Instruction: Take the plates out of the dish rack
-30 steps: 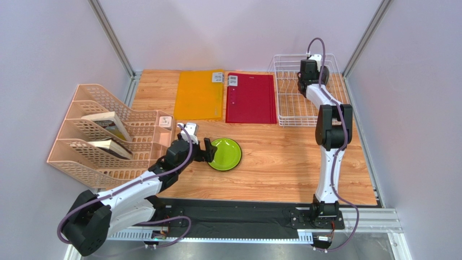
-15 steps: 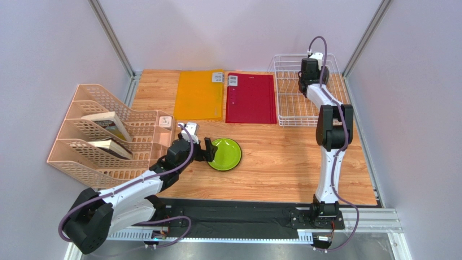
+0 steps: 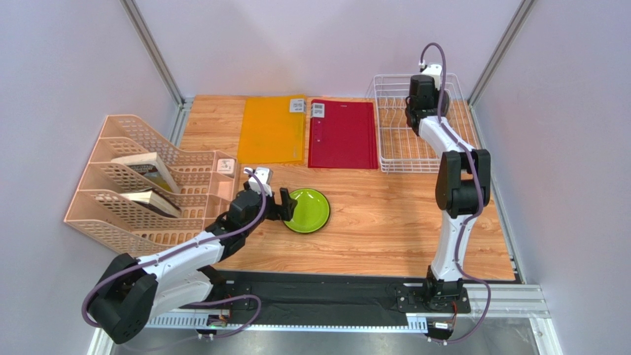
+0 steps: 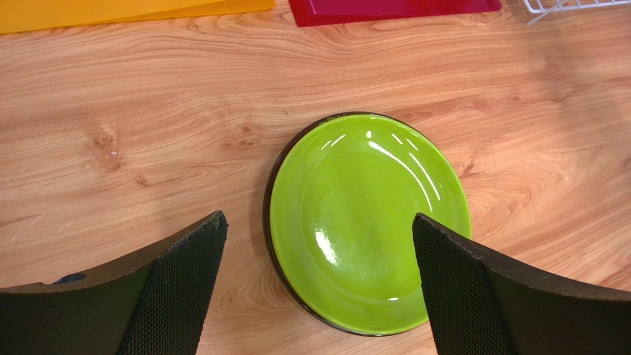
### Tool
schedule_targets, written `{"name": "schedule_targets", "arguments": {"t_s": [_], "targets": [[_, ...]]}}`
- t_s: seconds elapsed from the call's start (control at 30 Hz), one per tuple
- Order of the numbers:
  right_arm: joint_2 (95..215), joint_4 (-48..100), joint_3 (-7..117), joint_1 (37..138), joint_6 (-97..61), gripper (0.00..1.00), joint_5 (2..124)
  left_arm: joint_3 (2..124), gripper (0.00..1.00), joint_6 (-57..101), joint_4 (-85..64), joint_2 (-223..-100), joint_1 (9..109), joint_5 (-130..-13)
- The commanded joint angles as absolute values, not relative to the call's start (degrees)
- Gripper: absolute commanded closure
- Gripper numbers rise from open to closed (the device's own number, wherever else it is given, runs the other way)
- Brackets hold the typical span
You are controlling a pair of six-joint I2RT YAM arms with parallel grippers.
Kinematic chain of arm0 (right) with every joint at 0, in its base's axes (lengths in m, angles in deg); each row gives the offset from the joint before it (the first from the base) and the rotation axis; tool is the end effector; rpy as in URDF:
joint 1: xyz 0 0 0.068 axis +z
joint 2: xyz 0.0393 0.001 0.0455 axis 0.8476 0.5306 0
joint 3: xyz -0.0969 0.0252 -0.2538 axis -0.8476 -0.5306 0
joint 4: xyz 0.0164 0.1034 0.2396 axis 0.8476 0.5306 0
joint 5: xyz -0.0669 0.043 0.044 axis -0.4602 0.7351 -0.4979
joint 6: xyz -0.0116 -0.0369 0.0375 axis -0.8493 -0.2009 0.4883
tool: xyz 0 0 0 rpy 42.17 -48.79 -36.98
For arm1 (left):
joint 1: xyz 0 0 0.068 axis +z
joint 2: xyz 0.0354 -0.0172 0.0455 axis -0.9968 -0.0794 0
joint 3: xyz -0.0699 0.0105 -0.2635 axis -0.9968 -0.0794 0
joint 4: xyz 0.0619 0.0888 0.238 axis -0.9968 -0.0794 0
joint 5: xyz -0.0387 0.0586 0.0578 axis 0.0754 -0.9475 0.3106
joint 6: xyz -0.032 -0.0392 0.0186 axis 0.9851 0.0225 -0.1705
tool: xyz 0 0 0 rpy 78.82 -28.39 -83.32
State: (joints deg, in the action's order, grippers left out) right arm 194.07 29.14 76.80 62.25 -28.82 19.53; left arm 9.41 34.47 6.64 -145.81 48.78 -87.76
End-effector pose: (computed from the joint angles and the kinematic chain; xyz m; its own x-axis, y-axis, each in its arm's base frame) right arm 0.4935 0.0159 0.2565 -0.4776 -0.0932 -0.8736 0.4337 0.8397 -0.3267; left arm 0.1724 -0.1223 0.1854 -0.4683 -0.1533 -0.8701 0.3237 0.8866 -0.3305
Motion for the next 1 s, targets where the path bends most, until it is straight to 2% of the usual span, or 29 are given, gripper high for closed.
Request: {"name": "schedule_targets", "arguments": {"t_s": [0.0,0.23,0.53,0.73,0.97], "targets": [[185.5,21.1,75.9,63.9,-32.0,0.98,12.4,11.1,0.00,33.8,8.2,-145.9,48.5,-88.7],[173.1,32.7,71.4,65.9,-19.8,1.00,14.9,17.1,0.00,30.7,6.3,-147.6,48.6,-88.8],[147.7,34.1,48.0,69.5,-5.1,1.00,46.5,27.3,0.00,30.3,6.1,-153.0,48.6,-83.7],[140.1,25.8,36.2,70.6,0.1,1.00,72.3,32.8,0.00,32.4,9.7,-160.1,48.6,-80.4],[140.8,19.7,33.4,73.9,3.7,1.00,80.6,34.4,0.03,38.1,20.1,-166.1,48.6,-77.0]]}}
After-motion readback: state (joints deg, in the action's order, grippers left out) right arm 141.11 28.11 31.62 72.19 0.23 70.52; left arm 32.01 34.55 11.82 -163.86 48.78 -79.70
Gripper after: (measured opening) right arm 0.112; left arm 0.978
